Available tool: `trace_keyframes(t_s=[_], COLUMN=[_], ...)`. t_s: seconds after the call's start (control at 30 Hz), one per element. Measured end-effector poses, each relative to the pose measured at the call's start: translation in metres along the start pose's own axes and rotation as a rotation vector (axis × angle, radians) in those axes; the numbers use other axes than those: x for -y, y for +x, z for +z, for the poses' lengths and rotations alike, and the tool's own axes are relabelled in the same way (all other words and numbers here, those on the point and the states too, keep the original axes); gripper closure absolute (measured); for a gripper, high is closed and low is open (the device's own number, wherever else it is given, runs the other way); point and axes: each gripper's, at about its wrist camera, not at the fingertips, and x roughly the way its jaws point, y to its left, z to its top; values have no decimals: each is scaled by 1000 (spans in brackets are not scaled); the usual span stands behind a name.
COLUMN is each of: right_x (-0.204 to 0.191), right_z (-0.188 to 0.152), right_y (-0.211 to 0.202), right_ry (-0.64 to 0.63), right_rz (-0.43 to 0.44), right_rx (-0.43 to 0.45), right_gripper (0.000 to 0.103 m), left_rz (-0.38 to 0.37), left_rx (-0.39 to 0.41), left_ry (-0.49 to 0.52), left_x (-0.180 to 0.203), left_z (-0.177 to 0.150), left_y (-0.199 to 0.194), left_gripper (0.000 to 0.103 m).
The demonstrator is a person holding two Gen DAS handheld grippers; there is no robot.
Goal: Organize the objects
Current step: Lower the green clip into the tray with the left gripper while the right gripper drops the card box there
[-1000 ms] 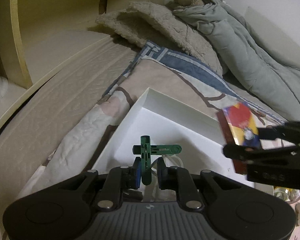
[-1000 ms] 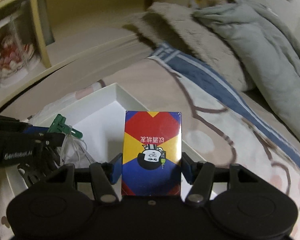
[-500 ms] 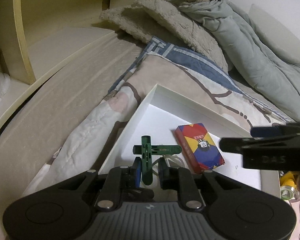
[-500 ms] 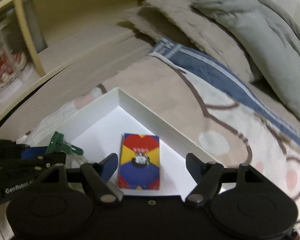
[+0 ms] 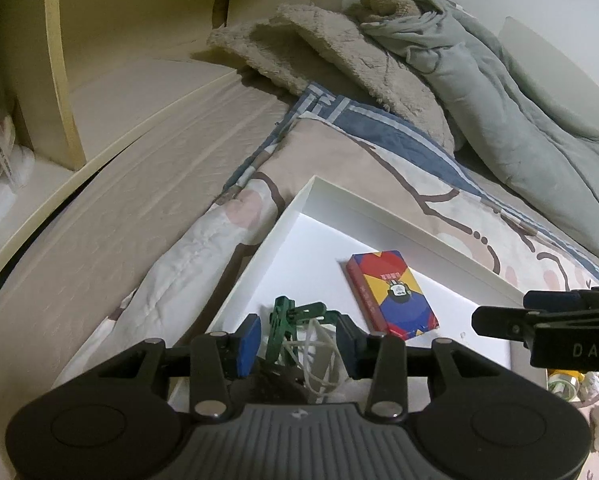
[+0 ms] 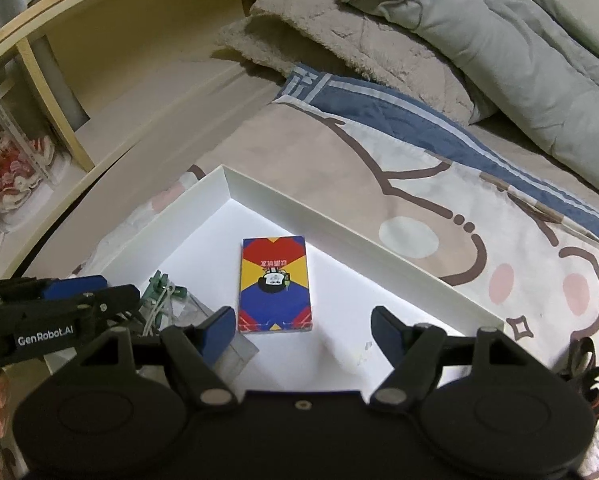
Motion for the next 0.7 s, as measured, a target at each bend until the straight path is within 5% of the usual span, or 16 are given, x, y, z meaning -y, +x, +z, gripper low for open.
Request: trace_keyframes(t_s=[0.53,0.7], right_x=[15,26], right_z=[-33,-47], right_y=[-50,-67], right_ry=[69,104], right_rz=[-17,-38], right_rx=[75,95], right_gripper=[28,27], left_rz=[-3,-1], left_rx=[-3,9], left_ry=[76,99], left_x=[17,27], left_z=[-16,-25], left_y=[-41,-54], left_gripper=[59,49])
